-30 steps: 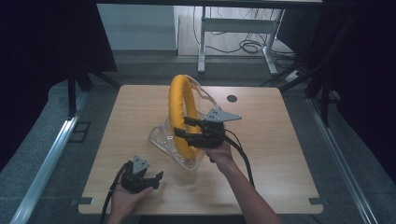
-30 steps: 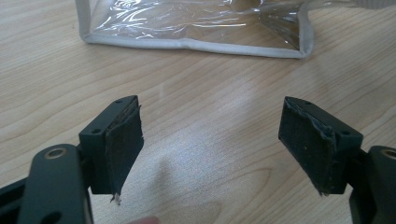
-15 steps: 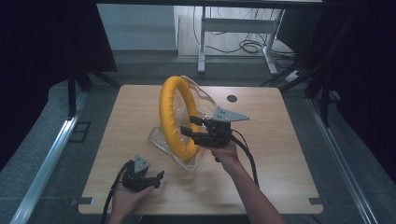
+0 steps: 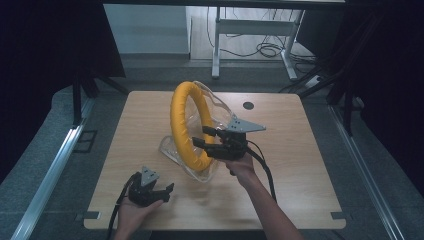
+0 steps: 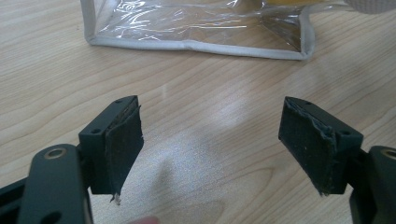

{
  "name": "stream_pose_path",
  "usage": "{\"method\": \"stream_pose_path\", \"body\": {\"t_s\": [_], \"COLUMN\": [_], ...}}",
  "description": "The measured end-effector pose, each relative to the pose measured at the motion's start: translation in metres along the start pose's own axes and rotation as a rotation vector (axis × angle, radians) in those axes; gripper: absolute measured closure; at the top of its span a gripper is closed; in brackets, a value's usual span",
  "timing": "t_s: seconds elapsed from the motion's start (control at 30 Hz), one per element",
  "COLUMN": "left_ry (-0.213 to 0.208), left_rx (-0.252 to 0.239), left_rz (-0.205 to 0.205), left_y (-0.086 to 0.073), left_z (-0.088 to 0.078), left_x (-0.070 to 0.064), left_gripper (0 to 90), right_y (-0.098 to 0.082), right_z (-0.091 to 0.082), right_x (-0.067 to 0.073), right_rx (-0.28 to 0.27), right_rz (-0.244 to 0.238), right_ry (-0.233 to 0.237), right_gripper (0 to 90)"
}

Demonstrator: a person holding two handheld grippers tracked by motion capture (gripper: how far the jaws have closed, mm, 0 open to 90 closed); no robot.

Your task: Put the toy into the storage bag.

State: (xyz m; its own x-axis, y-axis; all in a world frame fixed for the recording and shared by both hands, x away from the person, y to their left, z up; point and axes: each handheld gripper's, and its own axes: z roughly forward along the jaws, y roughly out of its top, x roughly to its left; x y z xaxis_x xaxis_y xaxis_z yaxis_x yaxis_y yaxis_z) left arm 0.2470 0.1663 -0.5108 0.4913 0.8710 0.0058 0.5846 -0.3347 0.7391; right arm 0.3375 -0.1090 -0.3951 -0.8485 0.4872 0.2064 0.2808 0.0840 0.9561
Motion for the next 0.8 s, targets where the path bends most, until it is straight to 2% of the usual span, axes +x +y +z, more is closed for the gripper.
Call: {"method": "stream_pose_path", "body": {"t_s": [0.8], "left_ry": [0.0], "left_rx": [0.001], "left_rz": [0.002], "left_y": [0.0], "left_z": [0.0], "left_x": [-0.001], "left_gripper": [21.8], "right_y": [-0.01], "right_z": [-0.017], "right_x": [-0.011], "right_rx": [0.017], "right_rz": [0.011], "right_ry": [-0.028], "right_gripper": [41.3]}}
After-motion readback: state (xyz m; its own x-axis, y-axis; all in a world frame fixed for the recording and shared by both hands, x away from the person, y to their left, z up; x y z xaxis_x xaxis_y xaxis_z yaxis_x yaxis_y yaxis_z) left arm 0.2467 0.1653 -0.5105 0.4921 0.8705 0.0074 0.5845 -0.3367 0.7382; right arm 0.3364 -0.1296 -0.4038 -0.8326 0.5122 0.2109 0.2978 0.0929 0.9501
